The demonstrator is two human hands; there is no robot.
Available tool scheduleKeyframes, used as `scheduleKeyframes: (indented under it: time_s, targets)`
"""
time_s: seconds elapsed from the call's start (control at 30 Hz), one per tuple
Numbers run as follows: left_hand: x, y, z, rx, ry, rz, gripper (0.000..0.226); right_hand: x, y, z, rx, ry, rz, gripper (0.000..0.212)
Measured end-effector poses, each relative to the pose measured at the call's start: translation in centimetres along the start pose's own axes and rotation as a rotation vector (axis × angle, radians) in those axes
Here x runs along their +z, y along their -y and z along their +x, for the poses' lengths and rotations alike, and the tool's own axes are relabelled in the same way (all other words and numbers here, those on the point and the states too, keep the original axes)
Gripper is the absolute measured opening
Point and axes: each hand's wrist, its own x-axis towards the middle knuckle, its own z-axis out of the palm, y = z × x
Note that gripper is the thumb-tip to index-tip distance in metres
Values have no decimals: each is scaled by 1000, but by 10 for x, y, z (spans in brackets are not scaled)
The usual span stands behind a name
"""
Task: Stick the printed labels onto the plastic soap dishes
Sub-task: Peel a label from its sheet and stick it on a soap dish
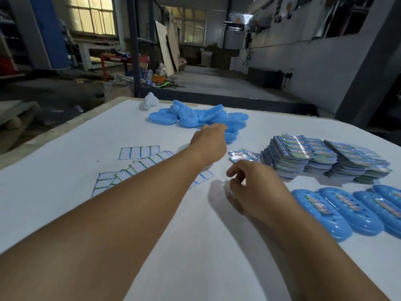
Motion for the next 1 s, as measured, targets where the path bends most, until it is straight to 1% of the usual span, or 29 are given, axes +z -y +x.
scheduleKeyframes:
  time_s: [0.13,0.23,0.33,0.37,0.5,0.67,0.77,0.83,0.87,0.93,1.0]
  targets:
    - [12,0,27,-33,91,2,38,1,-2,2,-4,-24,23,21]
    - [17,2,37,-76,50,-80,29,0,-1,3,-2,-30,44,20]
    - [20,3,41,-116,-15,-252,10,-1,-1,2,6,-25,67,18]
    - [20,4,42,-130,-30,-302,7,-1,-1,2,11,-21,75,18]
    - [17,5,38,-186,-119,-453,8,-1,-2,2,35,-24,99,18]
    - [-3,7,23,-166,-265,-552,11,-2,-3,3,46,-64,117,18]
    - [-24,9,3,-254,-306,-776,12,-2,-2,4,37,-91,145,20]
    - [-35,13,-17,-347,-255,-971,15,-2,2,3,15,-139,192,26]
    - [-40,15,-29,-392,-198,-1057,16,-2,3,2,-3,-176,207,33]
    - [-49,19,-53,-461,-74,-1208,17,-3,5,2,-48,-224,185,55]
    - [-58,25,-74,-524,15,-1322,14,-5,6,1,-88,-213,174,71]
